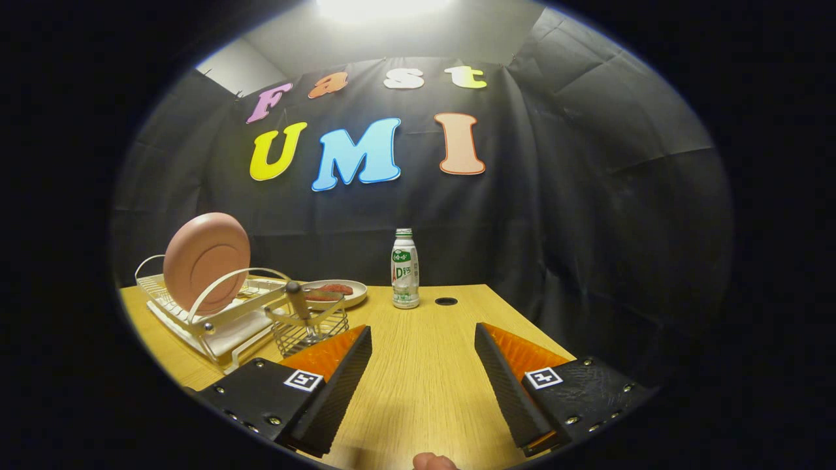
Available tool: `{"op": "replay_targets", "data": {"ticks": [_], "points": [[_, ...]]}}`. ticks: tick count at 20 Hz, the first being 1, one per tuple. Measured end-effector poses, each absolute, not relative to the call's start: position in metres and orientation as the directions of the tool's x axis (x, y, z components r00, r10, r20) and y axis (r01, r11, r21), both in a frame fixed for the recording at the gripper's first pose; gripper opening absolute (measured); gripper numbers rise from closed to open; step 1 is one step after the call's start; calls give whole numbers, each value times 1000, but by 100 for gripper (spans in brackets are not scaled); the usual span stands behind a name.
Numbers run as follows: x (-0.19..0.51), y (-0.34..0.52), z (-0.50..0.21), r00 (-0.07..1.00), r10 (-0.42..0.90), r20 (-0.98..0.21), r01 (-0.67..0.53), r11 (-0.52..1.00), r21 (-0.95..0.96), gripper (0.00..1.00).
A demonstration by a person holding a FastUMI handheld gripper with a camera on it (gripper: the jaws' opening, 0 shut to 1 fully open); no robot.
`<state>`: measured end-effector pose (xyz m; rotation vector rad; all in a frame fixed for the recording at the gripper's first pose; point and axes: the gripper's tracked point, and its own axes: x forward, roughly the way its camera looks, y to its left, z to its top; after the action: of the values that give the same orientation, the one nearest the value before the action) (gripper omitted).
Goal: Take the plate from the dish rack, then take the spoon from the basket and place it into the plate.
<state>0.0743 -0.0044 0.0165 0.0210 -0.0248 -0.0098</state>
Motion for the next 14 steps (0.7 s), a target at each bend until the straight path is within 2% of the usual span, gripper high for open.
{"op": "replay_targets", "data": {"ticks": [3, 7, 11, 14], "points": [[86, -14, 54, 998, -38, 57, 35, 998, 51, 97], [67, -17, 109, 995, -58, 75, 55, 997, 52, 97], [42, 4, 164, 997, -37, 63, 33, 998, 62, 96], [32, 33, 194, 1000, -17, 9, 16, 998, 53, 97]]}}
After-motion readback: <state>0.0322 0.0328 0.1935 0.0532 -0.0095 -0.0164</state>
